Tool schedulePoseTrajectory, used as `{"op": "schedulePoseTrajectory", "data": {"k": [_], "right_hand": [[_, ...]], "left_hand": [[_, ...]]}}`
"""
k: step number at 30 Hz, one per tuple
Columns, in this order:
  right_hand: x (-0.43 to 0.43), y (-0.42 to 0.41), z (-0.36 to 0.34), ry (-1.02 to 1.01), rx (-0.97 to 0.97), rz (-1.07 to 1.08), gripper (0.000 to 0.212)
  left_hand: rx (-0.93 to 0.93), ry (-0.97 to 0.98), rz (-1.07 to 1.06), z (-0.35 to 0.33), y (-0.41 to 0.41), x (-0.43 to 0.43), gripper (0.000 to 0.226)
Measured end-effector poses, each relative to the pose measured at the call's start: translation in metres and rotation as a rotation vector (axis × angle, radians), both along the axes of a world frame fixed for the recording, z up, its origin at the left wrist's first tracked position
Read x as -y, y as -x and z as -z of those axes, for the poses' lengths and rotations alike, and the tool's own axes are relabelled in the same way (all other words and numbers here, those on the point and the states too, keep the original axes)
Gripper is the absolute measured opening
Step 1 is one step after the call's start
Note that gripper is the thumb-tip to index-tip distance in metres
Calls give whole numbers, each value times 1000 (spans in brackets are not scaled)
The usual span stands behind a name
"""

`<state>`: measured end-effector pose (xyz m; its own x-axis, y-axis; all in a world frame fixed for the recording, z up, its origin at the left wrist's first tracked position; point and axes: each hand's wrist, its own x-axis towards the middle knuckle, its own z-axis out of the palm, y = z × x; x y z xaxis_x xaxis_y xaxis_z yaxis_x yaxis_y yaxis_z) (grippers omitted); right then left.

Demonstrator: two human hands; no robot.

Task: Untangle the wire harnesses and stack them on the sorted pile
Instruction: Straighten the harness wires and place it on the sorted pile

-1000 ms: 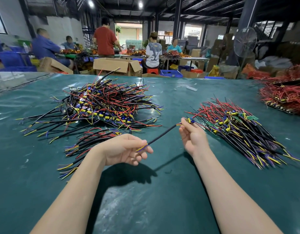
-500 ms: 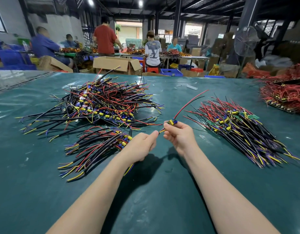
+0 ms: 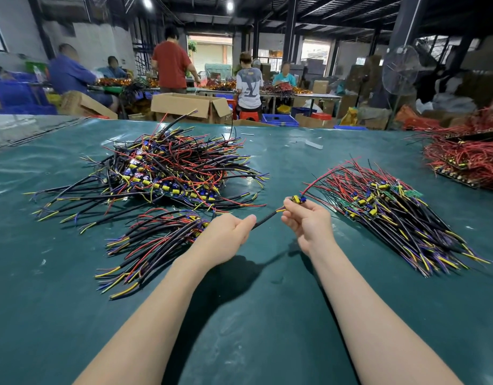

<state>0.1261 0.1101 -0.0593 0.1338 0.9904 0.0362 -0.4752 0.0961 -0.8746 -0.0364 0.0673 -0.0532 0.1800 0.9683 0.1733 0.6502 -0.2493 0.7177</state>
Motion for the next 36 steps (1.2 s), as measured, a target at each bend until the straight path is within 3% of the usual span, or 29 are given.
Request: {"op": "schedulePoseTrajectory", "data": {"k": [6, 9, 12, 15, 17, 19, 20, 24, 28, 32, 36], "right_hand": [[-1, -6, 4, 29, 25, 13, 19], [-4, -9, 1, 51, -37, 37, 20], [-5, -9, -4, 47, -103, 40, 21], [-2, -11, -2, 73, -120, 12, 19], [2, -12, -2, 99, -104, -57, 19], [8, -3, -4, 108, -5, -190, 18], [11, 4, -4, 99, 61, -261, 18], [20, 31, -2, 15, 336, -368, 18], [19, 29, -3, -4, 538, -319, 17], [18, 26, -6, 64, 366, -330, 17], [18, 27, -3, 25, 437, -211, 18]], "left_hand": [[-81, 83, 16, 4, 6, 0, 60], [-45, -46, -37, 1, 10, -3, 59], [205, -48, 6, -3, 7, -6, 58], [372, 345, 200, -2, 10, -2, 65], [598, 682, 340, -7, 22, 2, 71], [882, 756, 345, -10, 31, -1, 82], [927, 699, 282, -9, 31, -4, 74], [799, 545, 170, -2, 9, 0, 7], [717, 395, 44, 4, 3, -1, 12], [618, 375, 4, 3, 3, -2, 17], [597, 445, -19, 4, 1, -2, 20]]}}
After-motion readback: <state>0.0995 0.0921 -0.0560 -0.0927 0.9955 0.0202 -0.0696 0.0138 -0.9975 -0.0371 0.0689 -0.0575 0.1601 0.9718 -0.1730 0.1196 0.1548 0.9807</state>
